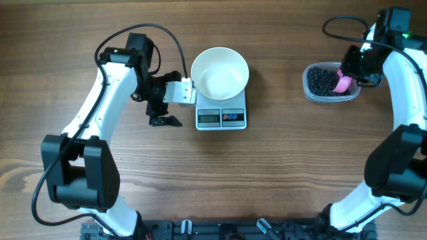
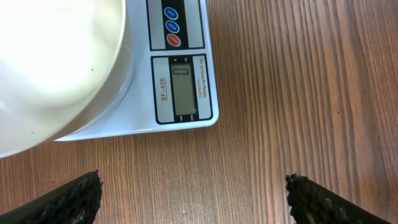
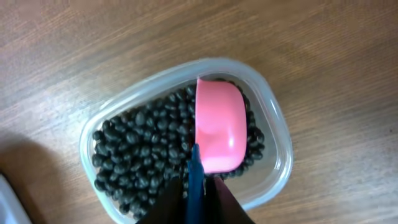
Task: Scoop item into bowl and weigh 150g on scale
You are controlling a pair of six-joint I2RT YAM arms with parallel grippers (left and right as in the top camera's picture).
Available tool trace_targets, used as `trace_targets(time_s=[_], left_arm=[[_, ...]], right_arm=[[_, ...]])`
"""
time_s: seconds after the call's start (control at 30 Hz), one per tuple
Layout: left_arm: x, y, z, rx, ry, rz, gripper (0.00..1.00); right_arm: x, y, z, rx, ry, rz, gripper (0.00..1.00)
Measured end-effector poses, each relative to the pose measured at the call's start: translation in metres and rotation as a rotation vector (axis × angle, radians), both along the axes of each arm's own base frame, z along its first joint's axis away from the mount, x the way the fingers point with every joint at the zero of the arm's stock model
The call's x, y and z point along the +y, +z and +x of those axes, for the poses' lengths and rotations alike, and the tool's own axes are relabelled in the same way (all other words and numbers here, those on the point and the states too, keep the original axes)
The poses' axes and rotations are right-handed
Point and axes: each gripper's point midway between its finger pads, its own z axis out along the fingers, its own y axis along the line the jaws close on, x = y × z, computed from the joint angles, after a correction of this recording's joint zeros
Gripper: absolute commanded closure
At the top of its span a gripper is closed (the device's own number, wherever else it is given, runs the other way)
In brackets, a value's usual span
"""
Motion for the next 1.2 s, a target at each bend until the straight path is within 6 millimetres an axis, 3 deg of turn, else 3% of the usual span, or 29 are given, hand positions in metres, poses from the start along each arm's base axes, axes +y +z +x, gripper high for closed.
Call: trace_targets(time_s=[0.47,0.77,1.0,1.2], left_arm=[[0.000,0.000,0.000,0.000,0.000,0.000,0.00],[0.000,0.000,0.000,0.000,0.000,0.000,0.00],[0.000,0.000,0.000,0.000,0.000,0.000,0.00],[0.000,0.000,0.000,-0.001,0.000,0.000,0.00]], right_arm=[[-0.001,-0.003,-0.001,-0.004,-0.003,-0.008,0.96],[-0.003,0.000,0.021,-0.100,0.150,-0.074,0.96],[0.013,-0.007,0.001,-0.028,0.200,0.009,0.96],[0.014,-0.008,-0.003,-0.012,0.207,0.015,0.96]])
